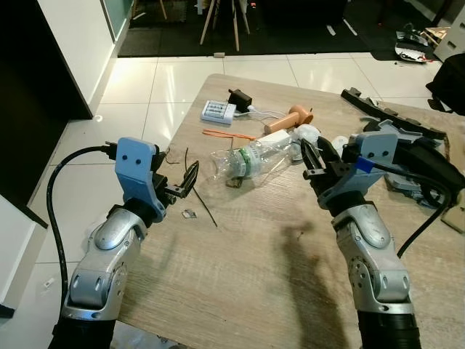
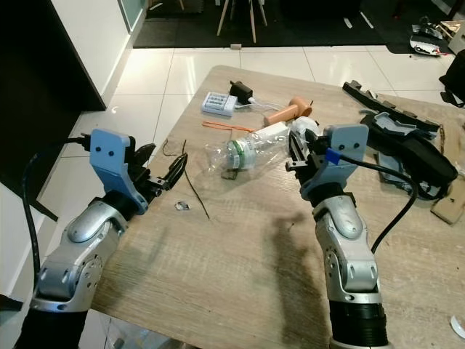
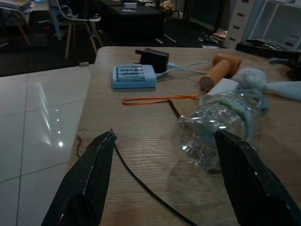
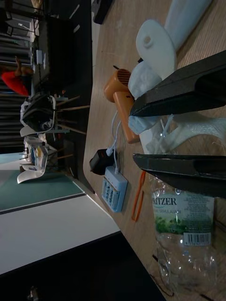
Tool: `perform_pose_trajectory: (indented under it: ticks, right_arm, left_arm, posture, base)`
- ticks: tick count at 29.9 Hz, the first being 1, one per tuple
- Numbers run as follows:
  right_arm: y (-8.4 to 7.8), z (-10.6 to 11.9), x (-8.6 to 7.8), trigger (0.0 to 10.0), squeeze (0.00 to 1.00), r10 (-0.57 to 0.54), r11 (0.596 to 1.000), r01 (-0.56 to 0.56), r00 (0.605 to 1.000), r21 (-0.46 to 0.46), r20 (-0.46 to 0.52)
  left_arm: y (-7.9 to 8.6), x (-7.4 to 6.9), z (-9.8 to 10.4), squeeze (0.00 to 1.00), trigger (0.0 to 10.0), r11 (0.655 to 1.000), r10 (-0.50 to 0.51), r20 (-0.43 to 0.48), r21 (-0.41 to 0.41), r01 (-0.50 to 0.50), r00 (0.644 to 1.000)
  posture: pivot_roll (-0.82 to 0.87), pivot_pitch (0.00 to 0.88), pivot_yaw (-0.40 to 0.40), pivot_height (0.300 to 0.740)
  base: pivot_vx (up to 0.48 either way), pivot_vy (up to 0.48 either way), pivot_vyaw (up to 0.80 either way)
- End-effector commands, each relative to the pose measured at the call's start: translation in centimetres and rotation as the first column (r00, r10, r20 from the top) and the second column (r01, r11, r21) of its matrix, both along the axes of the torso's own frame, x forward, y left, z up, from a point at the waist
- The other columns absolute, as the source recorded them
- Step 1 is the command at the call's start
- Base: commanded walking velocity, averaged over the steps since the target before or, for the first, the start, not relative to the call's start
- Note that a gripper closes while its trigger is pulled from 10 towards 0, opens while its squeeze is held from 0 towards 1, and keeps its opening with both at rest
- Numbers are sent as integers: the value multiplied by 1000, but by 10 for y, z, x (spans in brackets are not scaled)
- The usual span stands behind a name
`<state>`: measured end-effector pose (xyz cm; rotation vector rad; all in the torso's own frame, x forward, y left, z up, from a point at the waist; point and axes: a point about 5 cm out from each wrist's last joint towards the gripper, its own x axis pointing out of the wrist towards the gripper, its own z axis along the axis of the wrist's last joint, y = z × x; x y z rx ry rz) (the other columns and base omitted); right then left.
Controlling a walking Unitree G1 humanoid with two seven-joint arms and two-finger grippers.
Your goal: Picking trash to rubbish bin
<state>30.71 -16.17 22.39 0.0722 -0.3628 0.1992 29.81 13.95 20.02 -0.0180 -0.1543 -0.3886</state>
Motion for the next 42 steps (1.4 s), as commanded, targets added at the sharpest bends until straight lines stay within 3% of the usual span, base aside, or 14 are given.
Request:
perform_pose_trajectory:
  ticks: [1,9,42]
  right_arm:
    - [1,-4,-2,10000,0,3,1000,-3,1000,15,-7]
    - [1,-4,-3,10000,0,6,1000,-6,1000,28,-14]
    - [5,-7,-4,10000,0,15,999,-14,1000,49,-26]
  left_arm:
    - [-2,-4,-4,0,10000,1000,-12,-16,-1,12,1000]
    - [-1,-5,-3,0,10000,1000,-17,-17,-3,17,1000]
    - [-1,-6,-1,0,10000,999,-40,-24,13,40,999]
  posture:
    - [-9,158,39,740]
    - [-8,160,39,740]
    - [8,169,50,740]
  base:
    - [0,0,0]
    - [-64,0,0]
    - [-326,0,0]
